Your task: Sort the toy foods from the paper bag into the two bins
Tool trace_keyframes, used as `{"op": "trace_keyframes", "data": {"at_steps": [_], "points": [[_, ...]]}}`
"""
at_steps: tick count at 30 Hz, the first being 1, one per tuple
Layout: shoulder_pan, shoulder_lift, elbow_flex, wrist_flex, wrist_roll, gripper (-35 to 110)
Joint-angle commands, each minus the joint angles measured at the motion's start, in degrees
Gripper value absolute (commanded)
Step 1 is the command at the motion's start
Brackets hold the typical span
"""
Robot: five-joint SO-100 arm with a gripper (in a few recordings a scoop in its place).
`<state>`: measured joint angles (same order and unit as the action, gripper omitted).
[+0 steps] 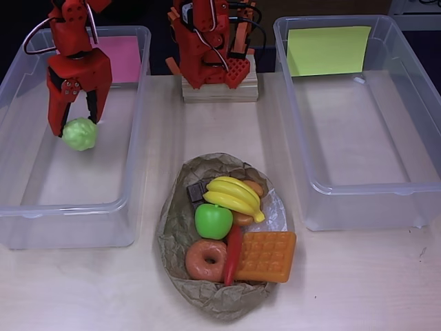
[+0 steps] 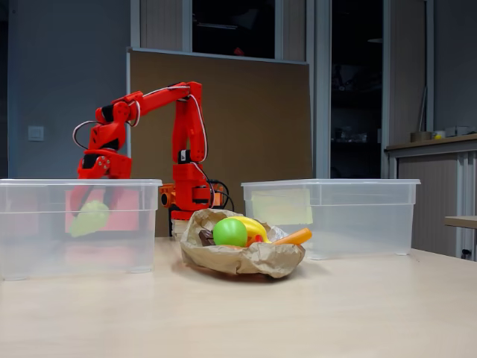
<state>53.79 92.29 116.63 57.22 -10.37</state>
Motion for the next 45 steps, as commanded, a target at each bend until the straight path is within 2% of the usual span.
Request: {"op": "trace_keyframes", "data": {"at_steps": [1,12,19,23,36,45], "points": [[0.7,-0.8,-1.1,-0.9,-0.9,28],[-0.7,0.4,-0.4,-0.4,1.0,43],[-3.1,3.3,-0.1,1.1,4.5,36],[-6.2,9.8,-0.7,3.8,2.2,33],[-27.9,19.6,-14.3,14.9,-3.9,43],[-43.2,13.6,-18.0,15.5,4.2,46]]}}
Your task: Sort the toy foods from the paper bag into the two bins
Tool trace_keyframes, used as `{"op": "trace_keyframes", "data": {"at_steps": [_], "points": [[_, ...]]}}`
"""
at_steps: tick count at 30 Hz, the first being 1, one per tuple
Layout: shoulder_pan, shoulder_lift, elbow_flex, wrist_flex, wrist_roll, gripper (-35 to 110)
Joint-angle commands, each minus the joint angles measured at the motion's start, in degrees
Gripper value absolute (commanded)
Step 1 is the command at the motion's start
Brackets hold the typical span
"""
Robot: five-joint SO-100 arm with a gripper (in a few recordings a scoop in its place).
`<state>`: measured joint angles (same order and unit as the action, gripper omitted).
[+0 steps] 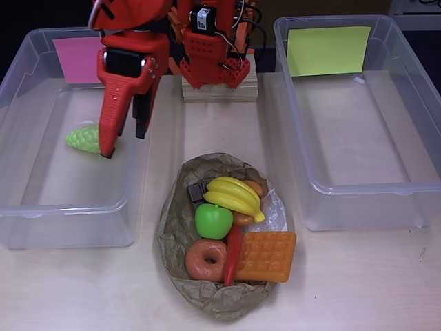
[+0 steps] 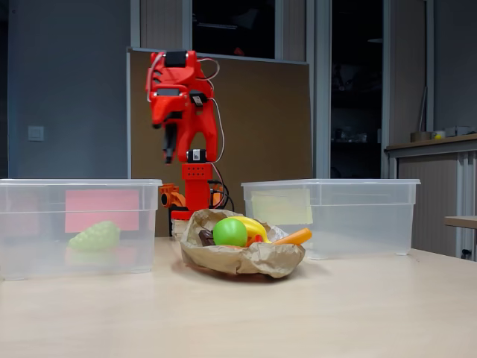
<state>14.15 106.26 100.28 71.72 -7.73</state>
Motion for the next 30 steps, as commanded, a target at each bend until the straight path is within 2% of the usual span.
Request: {"op": "trace_keyframes", "data": {"at_steps": [1,12,30], "points": [[-4.9,-1.2,-1.8,1.0,2.4,46],[-16.0,-14.5,-1.6,-3.0,3.7,45],[-18.2,-30.3,-8.4,-6.6,2.7,39]]}}
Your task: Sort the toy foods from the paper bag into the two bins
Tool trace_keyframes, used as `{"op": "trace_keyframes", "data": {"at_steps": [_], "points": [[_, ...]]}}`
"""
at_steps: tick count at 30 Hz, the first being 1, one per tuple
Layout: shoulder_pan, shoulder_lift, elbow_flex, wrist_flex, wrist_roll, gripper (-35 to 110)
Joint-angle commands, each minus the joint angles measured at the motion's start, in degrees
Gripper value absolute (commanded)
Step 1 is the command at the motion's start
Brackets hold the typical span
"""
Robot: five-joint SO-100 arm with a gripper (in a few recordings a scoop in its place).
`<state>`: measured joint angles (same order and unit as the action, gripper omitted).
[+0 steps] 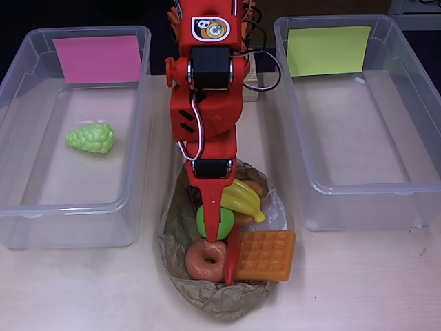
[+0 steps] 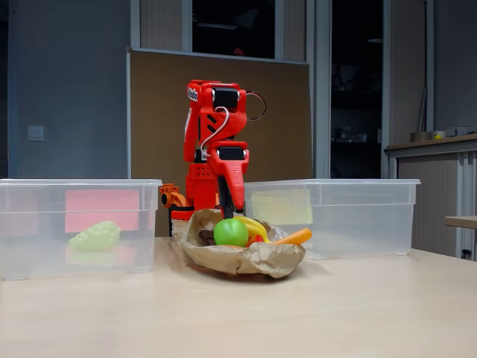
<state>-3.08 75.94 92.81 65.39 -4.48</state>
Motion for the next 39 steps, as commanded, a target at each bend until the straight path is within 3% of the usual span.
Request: {"op": "trace_keyframes", "data": {"at_steps": [1,11,24,39], "points": [[-0.9,-0.5,-1.0,-0.5,-0.5,38],[0.4,-5.2,-2.4,-1.2,0.6,35],[1.8,-9.0,-4.5,-1.4,3.1,17],[1.0,-6.6,-19.8,11.7,-0.4,18]]}}
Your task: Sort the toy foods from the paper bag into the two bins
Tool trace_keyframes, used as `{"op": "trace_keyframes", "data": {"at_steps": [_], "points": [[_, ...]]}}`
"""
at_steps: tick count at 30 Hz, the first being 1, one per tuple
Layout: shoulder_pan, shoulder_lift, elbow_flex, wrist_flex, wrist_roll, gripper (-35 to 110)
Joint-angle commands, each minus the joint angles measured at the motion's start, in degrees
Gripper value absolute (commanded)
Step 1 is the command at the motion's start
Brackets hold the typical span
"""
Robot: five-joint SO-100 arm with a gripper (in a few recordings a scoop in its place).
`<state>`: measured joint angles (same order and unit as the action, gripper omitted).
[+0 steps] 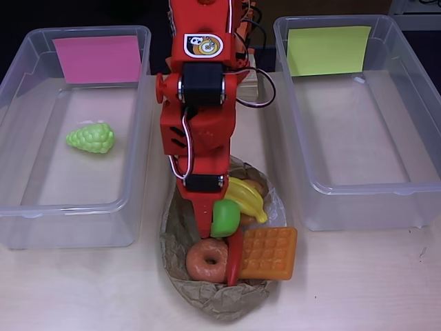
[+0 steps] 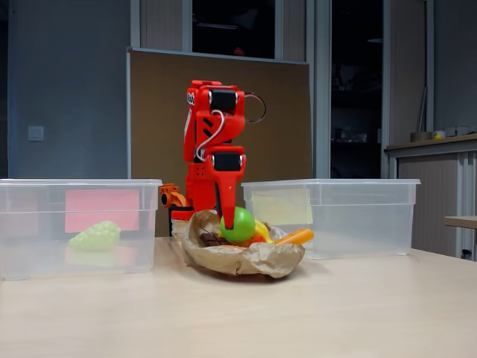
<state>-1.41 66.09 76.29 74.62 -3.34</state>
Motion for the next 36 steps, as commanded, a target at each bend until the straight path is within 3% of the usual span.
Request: {"op": "trace_keyframes", "data": {"at_steps": [1,21,27,36], "points": [[-0.7,3.4,-4.0,3.1,-1.8,18],[6.7,25.6,-4.0,16.6,-4.9,18],[17.9,38.5,2.0,16.9,-6.5,20],[41.0,46.7,20.6,2.3,-5.4,21]]}}
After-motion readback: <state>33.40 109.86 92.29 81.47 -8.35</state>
